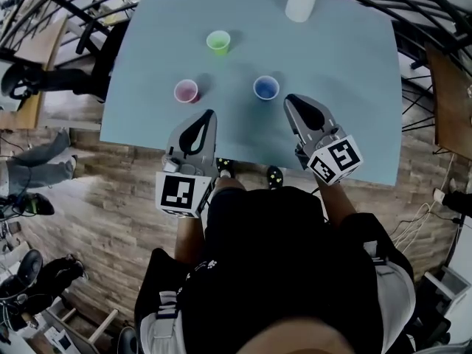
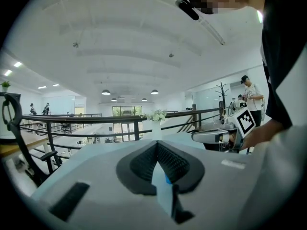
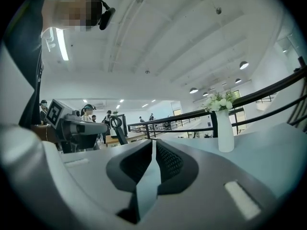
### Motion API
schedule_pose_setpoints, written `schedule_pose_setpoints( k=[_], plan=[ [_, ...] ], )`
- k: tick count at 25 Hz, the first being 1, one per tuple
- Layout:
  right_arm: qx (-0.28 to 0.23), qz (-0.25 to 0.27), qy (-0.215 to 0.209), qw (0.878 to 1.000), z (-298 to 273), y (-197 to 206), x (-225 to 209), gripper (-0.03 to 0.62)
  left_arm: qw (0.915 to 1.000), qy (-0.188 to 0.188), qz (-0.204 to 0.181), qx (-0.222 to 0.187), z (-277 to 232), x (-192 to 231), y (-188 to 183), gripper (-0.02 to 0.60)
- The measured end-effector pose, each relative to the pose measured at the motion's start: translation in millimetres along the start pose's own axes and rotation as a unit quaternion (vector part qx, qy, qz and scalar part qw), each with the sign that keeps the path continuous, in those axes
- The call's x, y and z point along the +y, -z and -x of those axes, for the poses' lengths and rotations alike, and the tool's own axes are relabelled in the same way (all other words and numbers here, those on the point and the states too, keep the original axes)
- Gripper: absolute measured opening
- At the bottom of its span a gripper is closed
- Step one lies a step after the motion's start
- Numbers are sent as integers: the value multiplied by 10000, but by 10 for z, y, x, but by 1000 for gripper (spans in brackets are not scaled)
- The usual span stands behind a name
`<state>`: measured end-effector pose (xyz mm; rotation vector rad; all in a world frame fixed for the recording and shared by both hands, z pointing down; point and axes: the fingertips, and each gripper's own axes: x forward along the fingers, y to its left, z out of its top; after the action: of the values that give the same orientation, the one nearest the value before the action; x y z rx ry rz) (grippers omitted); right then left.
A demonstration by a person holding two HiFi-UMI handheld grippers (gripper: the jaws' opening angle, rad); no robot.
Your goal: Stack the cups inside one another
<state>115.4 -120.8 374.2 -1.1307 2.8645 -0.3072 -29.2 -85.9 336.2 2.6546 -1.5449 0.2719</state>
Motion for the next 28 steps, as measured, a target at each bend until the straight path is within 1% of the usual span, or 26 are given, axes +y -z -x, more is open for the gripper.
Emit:
schedule_pose_setpoints(
  k=[6, 13, 20, 24, 28],
  plan=[
    [175, -23, 265, 9995, -156, 190, -45, 34, 9999, 130, 44, 83, -40, 199, 9, -9],
    [423, 41, 467, 9980, -318, 426, -82, 78, 9996, 185, 97, 212, -15, 348, 106, -9],
    [607, -10, 644, 9961, -480, 646, -198, 140, 9992, 169, 122, 340, -24, 479, 217, -9],
    [773, 11, 722, 9944, -567, 750, -260, 209, 9989, 138, 119, 441, -1, 553, 267, -9],
    [894, 119, 827, 9925, -626, 812, -356, 255, 9988, 48, 101, 483, 37, 640, 301, -9]
  ],
)
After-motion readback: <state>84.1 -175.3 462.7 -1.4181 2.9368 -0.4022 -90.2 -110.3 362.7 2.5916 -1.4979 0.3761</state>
